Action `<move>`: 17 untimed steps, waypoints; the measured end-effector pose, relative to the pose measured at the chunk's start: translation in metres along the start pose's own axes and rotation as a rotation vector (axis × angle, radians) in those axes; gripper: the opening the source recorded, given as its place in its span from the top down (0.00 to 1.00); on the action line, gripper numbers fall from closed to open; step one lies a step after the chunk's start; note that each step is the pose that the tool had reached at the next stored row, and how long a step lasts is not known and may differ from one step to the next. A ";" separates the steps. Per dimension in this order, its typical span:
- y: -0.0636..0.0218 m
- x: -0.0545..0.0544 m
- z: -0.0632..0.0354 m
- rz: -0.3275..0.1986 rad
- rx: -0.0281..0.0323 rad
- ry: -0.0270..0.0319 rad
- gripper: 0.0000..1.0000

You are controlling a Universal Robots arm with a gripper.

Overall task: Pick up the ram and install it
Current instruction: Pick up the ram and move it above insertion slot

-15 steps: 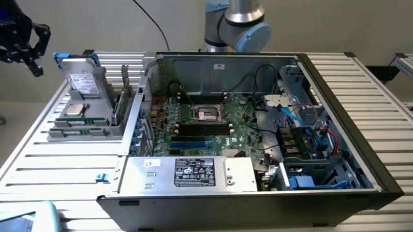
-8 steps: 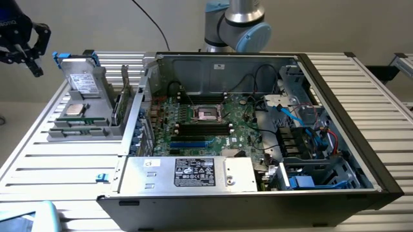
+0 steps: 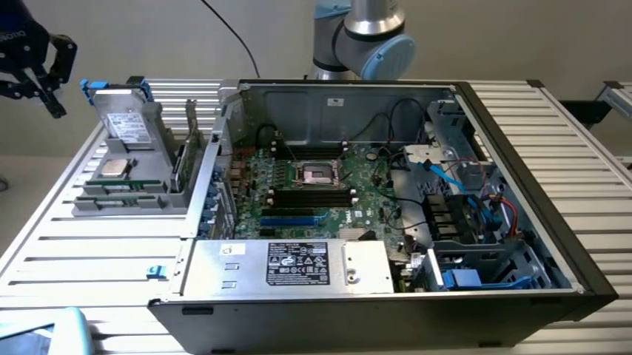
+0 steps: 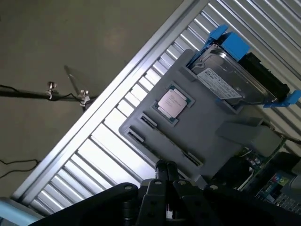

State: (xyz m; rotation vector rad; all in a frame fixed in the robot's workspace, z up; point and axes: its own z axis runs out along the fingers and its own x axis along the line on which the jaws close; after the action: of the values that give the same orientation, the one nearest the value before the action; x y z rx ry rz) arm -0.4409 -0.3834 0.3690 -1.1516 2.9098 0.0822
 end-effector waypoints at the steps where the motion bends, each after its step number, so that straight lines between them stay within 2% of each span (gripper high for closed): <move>1: 0.0000 0.000 0.0001 -0.018 -0.0005 0.0007 0.89; 17: -0.0001 0.000 0.0015 -0.309 -0.0081 0.0128 0.89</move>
State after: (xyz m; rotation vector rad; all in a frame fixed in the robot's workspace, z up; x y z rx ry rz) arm -0.4409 -0.3834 0.3675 -1.5893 2.7037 0.0831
